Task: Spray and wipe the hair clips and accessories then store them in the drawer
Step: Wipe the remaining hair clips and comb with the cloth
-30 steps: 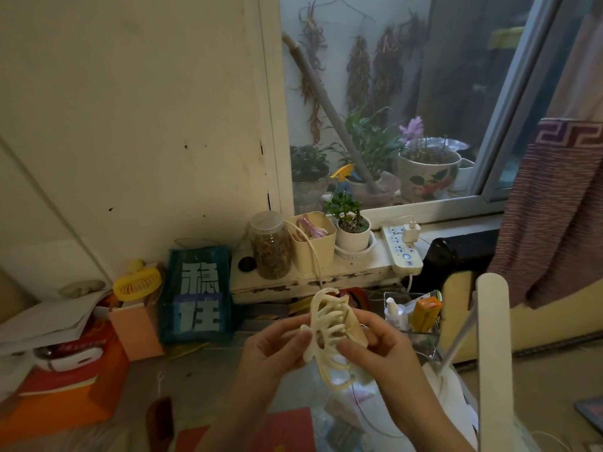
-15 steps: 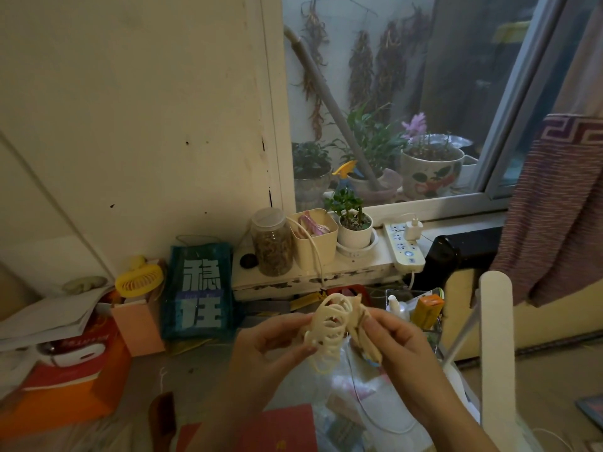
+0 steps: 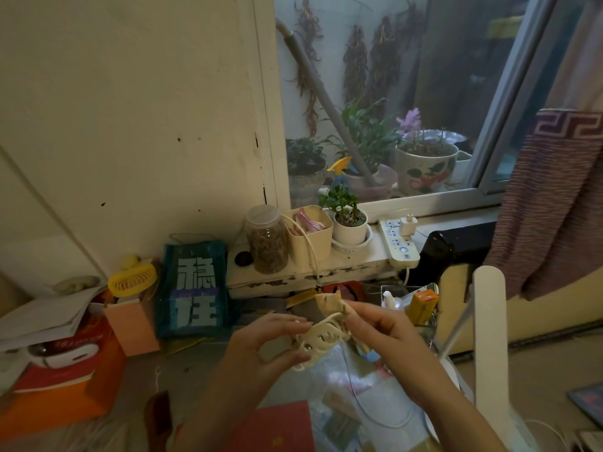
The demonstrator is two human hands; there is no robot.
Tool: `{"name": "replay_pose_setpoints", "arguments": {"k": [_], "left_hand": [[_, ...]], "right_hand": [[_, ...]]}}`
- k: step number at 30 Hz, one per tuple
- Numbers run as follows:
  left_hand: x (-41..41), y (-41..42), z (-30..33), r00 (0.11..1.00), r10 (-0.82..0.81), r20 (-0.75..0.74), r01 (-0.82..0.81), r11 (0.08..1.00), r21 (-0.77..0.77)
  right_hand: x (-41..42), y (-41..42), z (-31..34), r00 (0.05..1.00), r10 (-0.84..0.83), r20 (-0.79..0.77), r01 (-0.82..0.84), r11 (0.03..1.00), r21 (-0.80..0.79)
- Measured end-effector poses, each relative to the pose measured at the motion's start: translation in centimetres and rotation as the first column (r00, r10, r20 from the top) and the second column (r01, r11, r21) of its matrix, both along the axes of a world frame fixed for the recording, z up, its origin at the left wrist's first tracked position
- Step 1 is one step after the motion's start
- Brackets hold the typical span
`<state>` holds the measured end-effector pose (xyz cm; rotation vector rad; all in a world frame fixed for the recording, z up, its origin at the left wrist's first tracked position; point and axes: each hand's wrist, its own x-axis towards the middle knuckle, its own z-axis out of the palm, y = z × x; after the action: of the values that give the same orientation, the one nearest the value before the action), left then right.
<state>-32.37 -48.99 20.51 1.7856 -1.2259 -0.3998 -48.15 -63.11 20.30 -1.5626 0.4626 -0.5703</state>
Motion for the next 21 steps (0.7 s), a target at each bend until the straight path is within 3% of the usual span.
{"name": "replay_pose_setpoints", "arguments": {"k": [5, 10, 15, 21], "left_hand": [[0.2, -0.1, 0.1, 0.988, -0.034, -0.148, 0.039, 0.999, 0.03], [-0.4, -0.6, 0.6, 0.97, -0.022, -0.243, 0.033, 0.999, 0.043], [-0.6, -0.9, 0.4, 0.911, 0.114, -0.395, -0.085, 0.992, 0.091], [-0.5, -0.9, 0.0, 0.885, 0.136, -0.445, -0.063, 0.983, 0.175]], "right_hand": [[-0.2, 0.1, -0.1, 0.997, 0.075, 0.023, -0.076, 0.997, 0.017], [-0.1, 0.4, -0.2, 0.998, -0.023, 0.062, 0.026, 0.998, -0.05], [-0.3, 0.5, -0.6, 0.985, -0.12, 0.125, 0.127, 0.99, -0.053], [-0.5, 0.3, -1.1, 0.984, -0.119, 0.131, 0.121, 0.993, -0.009]]}}
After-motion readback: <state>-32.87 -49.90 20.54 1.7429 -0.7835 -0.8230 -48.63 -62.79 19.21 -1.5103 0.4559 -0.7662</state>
